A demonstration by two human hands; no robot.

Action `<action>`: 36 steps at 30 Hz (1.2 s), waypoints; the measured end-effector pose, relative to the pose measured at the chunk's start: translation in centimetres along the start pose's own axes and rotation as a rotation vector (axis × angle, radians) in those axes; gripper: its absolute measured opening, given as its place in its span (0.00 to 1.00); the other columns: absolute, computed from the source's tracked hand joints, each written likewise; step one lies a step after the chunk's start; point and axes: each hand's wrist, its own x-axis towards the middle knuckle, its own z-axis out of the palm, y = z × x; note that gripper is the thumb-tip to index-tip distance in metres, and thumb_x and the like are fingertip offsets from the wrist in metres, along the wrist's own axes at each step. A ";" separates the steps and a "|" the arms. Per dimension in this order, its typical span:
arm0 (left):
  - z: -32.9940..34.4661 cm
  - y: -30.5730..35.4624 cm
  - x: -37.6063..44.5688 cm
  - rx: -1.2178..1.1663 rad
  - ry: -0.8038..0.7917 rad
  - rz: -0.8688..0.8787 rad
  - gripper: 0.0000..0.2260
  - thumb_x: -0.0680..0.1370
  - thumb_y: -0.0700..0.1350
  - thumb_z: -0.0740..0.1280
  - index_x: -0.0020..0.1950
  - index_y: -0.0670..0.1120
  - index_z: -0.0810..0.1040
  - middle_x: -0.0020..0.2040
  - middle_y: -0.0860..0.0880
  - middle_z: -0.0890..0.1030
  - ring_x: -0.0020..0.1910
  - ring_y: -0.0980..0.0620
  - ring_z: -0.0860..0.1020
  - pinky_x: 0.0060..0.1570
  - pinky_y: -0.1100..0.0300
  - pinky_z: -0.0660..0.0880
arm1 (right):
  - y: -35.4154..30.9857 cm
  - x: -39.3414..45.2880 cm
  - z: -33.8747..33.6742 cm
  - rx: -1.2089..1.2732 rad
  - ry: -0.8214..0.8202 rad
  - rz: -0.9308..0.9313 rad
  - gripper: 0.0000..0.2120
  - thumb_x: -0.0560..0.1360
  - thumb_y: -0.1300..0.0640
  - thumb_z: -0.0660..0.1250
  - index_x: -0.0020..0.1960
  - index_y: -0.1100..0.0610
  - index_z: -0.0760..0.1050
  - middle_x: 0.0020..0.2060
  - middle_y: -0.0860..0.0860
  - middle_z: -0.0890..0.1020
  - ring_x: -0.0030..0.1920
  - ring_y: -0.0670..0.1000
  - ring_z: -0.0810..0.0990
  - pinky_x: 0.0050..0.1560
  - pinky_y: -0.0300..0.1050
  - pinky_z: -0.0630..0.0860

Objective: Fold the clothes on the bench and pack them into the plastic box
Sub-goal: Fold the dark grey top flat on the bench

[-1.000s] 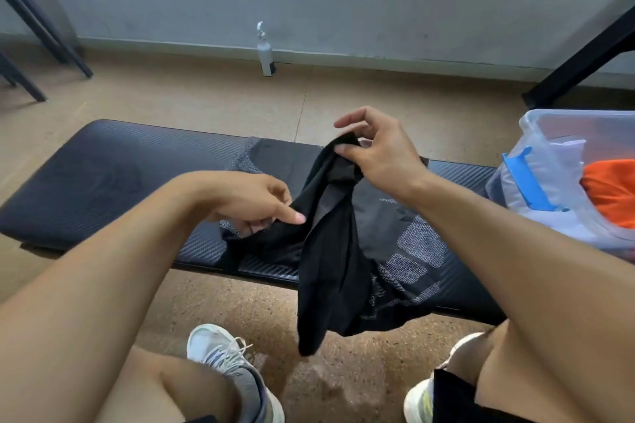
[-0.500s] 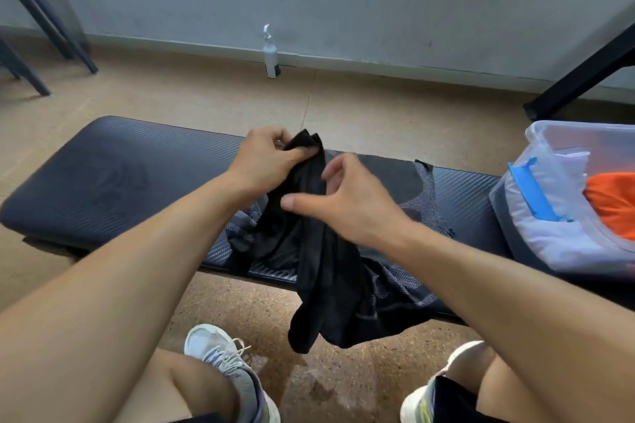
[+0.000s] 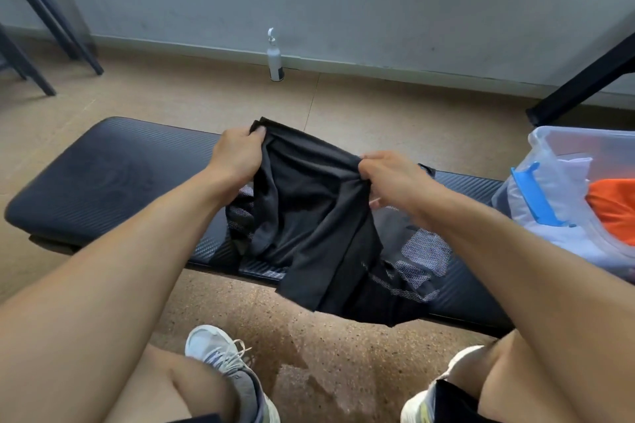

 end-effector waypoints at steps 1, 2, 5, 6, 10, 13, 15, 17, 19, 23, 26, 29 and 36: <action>-0.2 -0.2 0.2 -0.019 -0.004 -0.009 0.24 0.74 0.63 0.60 0.45 0.43 0.80 0.45 0.45 0.84 0.47 0.43 0.81 0.48 0.49 0.76 | 0.0 0.2 -0.5 0.097 0.023 0.022 0.10 0.69 0.64 0.57 0.34 0.52 0.69 0.31 0.51 0.69 0.34 0.51 0.68 0.35 0.44 0.72; -0.2 -0.2 0.2 -0.039 -0.017 -0.013 0.24 0.73 0.63 0.60 0.45 0.44 0.82 0.47 0.44 0.85 0.49 0.41 0.82 0.52 0.45 0.78 | -0.1 0.2 -0.9 0.162 0.039 0.045 0.10 0.70 0.64 0.58 0.34 0.52 0.69 0.33 0.52 0.70 0.35 0.51 0.69 0.33 0.41 0.73; -0.1 0.5 -0.3 -0.090 -0.071 -0.030 0.19 0.77 0.60 0.61 0.45 0.47 0.84 0.47 0.43 0.86 0.50 0.39 0.83 0.49 0.43 0.80 | 0.0 0.6 -2.1 0.303 0.117 0.093 0.08 0.71 0.63 0.59 0.36 0.52 0.70 0.34 0.52 0.72 0.37 0.52 0.72 0.34 0.42 0.73; 0.2 1.0 -0.6 -0.105 -0.098 -0.024 0.17 0.80 0.56 0.62 0.47 0.46 0.83 0.48 0.42 0.85 0.50 0.39 0.83 0.45 0.46 0.80 | 0.0 0.8 -2.5 0.297 0.157 0.092 0.09 0.72 0.63 0.59 0.35 0.52 0.70 0.32 0.51 0.71 0.36 0.52 0.71 0.35 0.42 0.72; 1.4 0.7 -1.8 0.336 -0.280 0.060 0.12 0.84 0.47 0.59 0.57 0.42 0.79 0.54 0.44 0.80 0.56 0.42 0.78 0.53 0.54 0.75 | 1.0 2.1 -4.1 -0.196 0.179 -0.057 0.15 0.76 0.44 0.65 0.36 0.53 0.72 0.33 0.48 0.74 0.38 0.50 0.73 0.40 0.46 0.68; 1.6 0.1 -2.0 0.702 -0.380 0.147 0.11 0.84 0.46 0.57 0.57 0.46 0.79 0.58 0.46 0.81 0.59 0.43 0.77 0.60 0.51 0.72 | 1.7 1.9 -4.8 -0.532 -0.097 0.072 0.38 0.59 0.27 0.75 0.60 0.50 0.79 0.54 0.46 0.82 0.54 0.51 0.80 0.57 0.47 0.76; 1.6 0.0 -2.2 0.850 -0.402 0.190 0.13 0.82 0.43 0.57 0.59 0.48 0.80 0.60 0.45 0.82 0.60 0.42 0.77 0.61 0.51 0.73 | 2.5 1.5 -4.2 -0.839 -0.198 0.065 0.39 0.65 0.37 0.78 0.70 0.52 0.73 0.64 0.49 0.79 0.61 0.54 0.78 0.61 0.47 0.74; 1.7 0.1 -2.7 0.992 -0.417 0.233 0.16 0.80 0.40 0.57 0.61 0.48 0.81 0.60 0.44 0.82 0.59 0.42 0.77 0.59 0.53 0.74 | 3.2 1.2 -3.4 -0.972 -0.187 -0.006 0.24 0.72 0.46 0.73 0.65 0.52 0.74 0.62 0.52 0.80 0.59 0.57 0.78 0.55 0.47 0.75; 1.6 0.3 -3.5 1.090 -0.451 0.254 0.15 0.79 0.39 0.58 0.59 0.47 0.81 0.58 0.44 0.82 0.57 0.42 0.78 0.55 0.54 0.74 | 3.2 0.3 -2.4 -1.041 -0.189 -0.043 0.08 0.75 0.55 0.67 0.54 0.54 0.77 0.52 0.55 0.83 0.50 0.58 0.80 0.47 0.48 0.76; 0.8 1.0 -5.0 1.211 -0.650 0.126 0.12 0.80 0.39 0.58 0.54 0.44 0.81 0.46 0.45 0.83 0.45 0.44 0.79 0.45 0.58 0.73 | 2.8 -2.8 -0.9 -1.134 -0.398 -0.035 0.09 0.75 0.59 0.64 0.53 0.60 0.79 0.46 0.57 0.82 0.44 0.59 0.78 0.41 0.48 0.75; 0.2 0.6 -6.0 1.121 -0.911 -0.156 0.12 0.82 0.40 0.55 0.59 0.45 0.76 0.41 0.49 0.87 0.38 0.49 0.85 0.52 0.50 0.81 | 2.3 -5.2 0.4 -1.189 -0.671 -0.069 0.13 0.75 0.51 0.72 0.53 0.60 0.80 0.47 0.56 0.84 0.43 0.58 0.80 0.41 0.45 0.74; -1.0 0.6 -6.0 0.920 -0.896 -0.292 0.10 0.84 0.41 0.53 0.62 0.44 0.71 0.40 0.45 0.87 0.39 0.47 0.86 0.46 0.50 0.80 | 0.8 -5.6 0.0 -0.917 -0.834 0.013 0.08 0.72 0.56 0.76 0.45 0.57 0.78 0.40 0.55 0.85 0.38 0.58 0.84 0.41 0.51 0.83; -2.9 0.8 -2.6 -0.091 -0.151 -0.217 0.12 0.85 0.41 0.55 0.48 0.44 0.77 0.43 0.44 0.82 0.35 0.46 0.80 0.33 0.53 0.81 | -2.0 -4.7 -4.4 -0.268 -0.531 -0.058 0.13 0.72 0.76 0.64 0.47 0.60 0.79 0.34 0.49 0.84 0.29 0.43 0.82 0.24 0.33 0.73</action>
